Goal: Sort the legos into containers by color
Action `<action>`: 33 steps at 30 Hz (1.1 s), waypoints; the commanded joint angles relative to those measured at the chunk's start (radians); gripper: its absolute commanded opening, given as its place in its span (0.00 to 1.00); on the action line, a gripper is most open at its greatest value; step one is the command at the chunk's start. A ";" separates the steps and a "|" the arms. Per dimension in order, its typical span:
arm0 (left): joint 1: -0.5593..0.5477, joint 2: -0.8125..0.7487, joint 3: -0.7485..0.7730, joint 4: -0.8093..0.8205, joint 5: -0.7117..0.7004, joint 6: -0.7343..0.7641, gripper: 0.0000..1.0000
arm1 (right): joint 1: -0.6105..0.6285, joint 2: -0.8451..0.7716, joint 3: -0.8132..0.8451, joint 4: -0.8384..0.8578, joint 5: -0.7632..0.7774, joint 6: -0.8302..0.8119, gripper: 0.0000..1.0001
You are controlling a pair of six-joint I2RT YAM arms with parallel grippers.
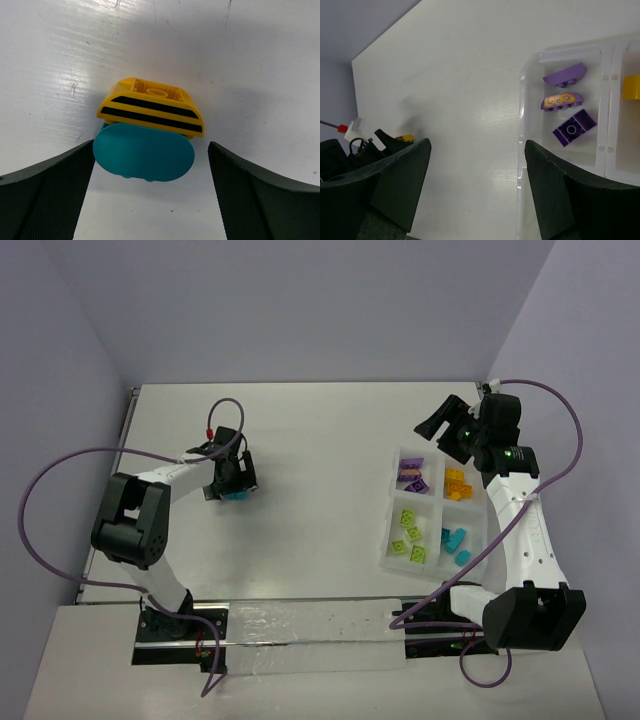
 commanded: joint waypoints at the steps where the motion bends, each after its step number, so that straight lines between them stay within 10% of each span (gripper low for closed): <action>1: -0.013 0.026 0.033 0.000 -0.088 0.028 0.97 | 0.010 -0.007 0.005 0.036 -0.006 0.002 0.83; 19: -0.013 0.033 0.058 0.013 -0.050 0.100 0.66 | 0.010 0.006 0.012 0.034 -0.002 -0.003 0.83; 29: -0.013 -0.102 0.098 -0.034 0.093 0.146 0.02 | 0.014 0.017 0.029 0.033 -0.039 -0.006 0.83; 33: -0.022 -0.261 0.127 0.003 0.351 0.220 0.00 | 0.067 0.096 0.104 -0.030 -0.193 -0.042 0.83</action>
